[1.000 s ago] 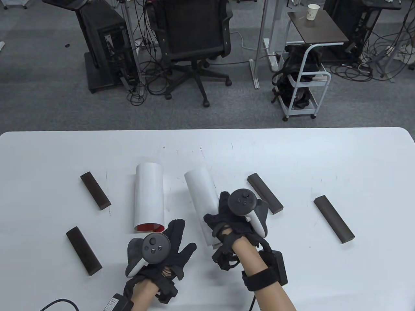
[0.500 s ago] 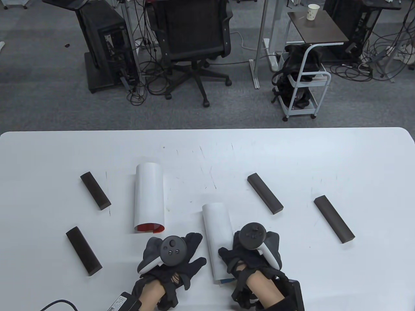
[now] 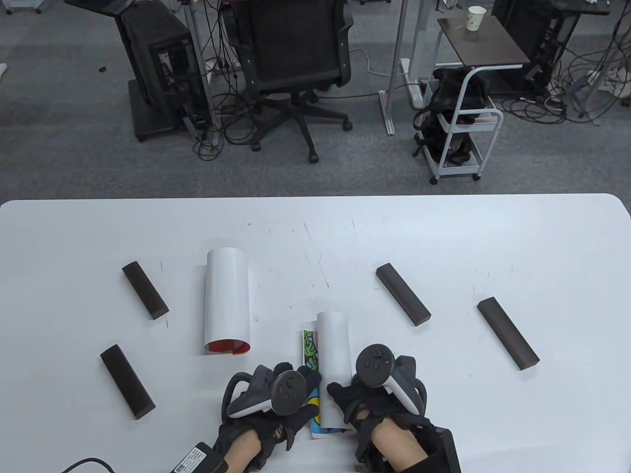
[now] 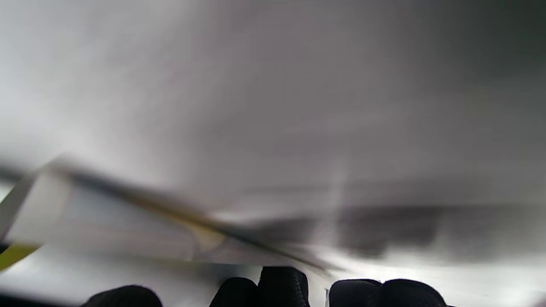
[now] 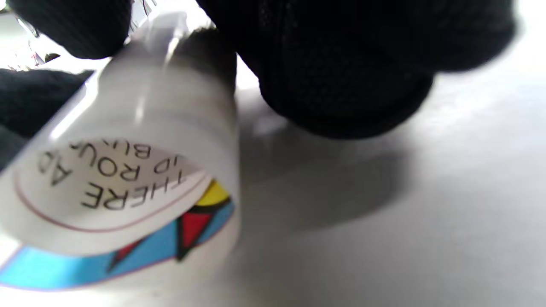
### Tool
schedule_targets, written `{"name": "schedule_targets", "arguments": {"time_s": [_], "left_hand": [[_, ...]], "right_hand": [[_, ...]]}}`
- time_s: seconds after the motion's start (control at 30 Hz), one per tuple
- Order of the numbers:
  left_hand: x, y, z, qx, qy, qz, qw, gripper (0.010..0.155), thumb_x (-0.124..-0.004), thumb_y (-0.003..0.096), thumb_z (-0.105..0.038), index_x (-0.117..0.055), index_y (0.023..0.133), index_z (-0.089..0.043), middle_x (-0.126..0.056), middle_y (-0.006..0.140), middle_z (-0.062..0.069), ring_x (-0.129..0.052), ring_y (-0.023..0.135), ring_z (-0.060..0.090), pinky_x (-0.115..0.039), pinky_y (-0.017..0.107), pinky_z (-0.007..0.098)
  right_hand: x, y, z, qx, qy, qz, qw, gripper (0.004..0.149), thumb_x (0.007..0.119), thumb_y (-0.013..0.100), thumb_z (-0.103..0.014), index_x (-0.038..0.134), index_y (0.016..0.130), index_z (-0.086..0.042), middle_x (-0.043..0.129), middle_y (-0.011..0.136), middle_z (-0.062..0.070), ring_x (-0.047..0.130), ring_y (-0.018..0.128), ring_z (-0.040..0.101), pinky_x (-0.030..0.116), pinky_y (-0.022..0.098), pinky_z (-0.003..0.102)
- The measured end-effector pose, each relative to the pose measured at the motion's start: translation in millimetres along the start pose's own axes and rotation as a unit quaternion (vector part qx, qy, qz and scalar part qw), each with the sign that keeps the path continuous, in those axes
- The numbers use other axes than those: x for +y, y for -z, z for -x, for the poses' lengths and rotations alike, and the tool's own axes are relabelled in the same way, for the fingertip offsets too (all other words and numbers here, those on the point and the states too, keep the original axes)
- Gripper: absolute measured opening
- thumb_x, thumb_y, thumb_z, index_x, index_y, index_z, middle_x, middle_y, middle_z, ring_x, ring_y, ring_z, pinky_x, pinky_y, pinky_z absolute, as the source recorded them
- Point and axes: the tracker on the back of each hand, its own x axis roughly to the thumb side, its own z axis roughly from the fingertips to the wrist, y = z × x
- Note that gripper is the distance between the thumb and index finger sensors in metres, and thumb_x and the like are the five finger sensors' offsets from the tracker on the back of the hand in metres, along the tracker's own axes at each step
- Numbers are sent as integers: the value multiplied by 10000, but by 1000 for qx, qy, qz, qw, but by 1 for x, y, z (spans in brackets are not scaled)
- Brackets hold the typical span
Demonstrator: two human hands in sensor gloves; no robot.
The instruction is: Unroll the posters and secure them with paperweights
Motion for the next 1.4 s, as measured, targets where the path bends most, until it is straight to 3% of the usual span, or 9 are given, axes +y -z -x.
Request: {"name": "schedule_targets", "arguments": {"time_s": [0.13,0.3,0.47,0.57,0.8,1.03,1.13,1.27,1.4], "left_hand": [[-3,5,-9,8,70,20,997,688,-682,434,-588,-468,1040,-345,-432,1138,-40,-450,1058,413,-554,715,561],[-5,6,-7,5,52,30,998,694,-693,432,-567,-446,1041,-344,-393,1140,-44,-420,1063,413,-544,717,563],[-4,6,-8,-1,58,31,998,692,-688,433,-562,-440,1041,-345,-389,1140,-42,-419,1060,418,-544,718,561],[-3,6,-8,-1,59,31,998,693,-686,432,-564,-439,1041,-347,-388,1140,-45,-421,1060,417,-545,718,561],[-4,6,-8,-1,57,32,998,693,-686,432,-562,-435,1042,-346,-384,1141,-45,-414,1062,416,-543,719,561],[-3,5,-8,-2,57,31,998,693,-686,432,-562,-436,1041,-347,-384,1140,-45,-415,1061,416,-545,719,560],[-3,5,-7,-3,57,31,998,694,-685,432,-563,-435,1042,-346,-383,1141,-44,-414,1061,416,-544,719,561],[-3,5,-7,-3,56,31,998,692,-685,432,-563,-436,1040,-349,-384,1140,-49,-415,1061,414,-542,719,561],[-3,5,-7,-3,57,32,998,694,-686,432,-563,-435,1042,-347,-385,1140,-46,-415,1061,415,-543,718,562]], "right_hand": [[-1,-2,-7,-32,-39,22,999,815,713,438,-553,391,975,-30,606,912,280,842,574,430,797,336,391],[-6,6,-19,-159,-43,0,986,785,757,444,-387,221,997,-234,160,1101,93,235,962,491,553,582,452],[-12,14,-26,-230,-79,-8,970,565,713,425,-189,549,950,-321,535,1080,-27,249,984,436,530,596,430],[-15,17,-26,-245,-86,46,965,564,757,436,-360,557,955,-265,727,966,49,384,945,455,527,598,447],[-16,21,-22,-203,-146,51,967,739,844,396,-467,479,995,-234,626,964,75,447,897,430,499,625,459],[-24,22,-8,-196,-81,40,977,536,725,409,-203,628,933,-256,792,973,43,375,966,462,511,632,478],[-30,20,-1,-163,-94,87,978,631,760,433,-480,562,967,-211,863,853,106,494,901,462,508,615,478],[-34,20,7,-92,-175,88,976,755,857,377,-506,500,996,-261,747,900,81,488,885,427,480,625,470],[-44,19,19,-73,-162,51,983,465,737,468,-317,664,928,-327,597,1086,11,329,974,462,469,650,473]]}}
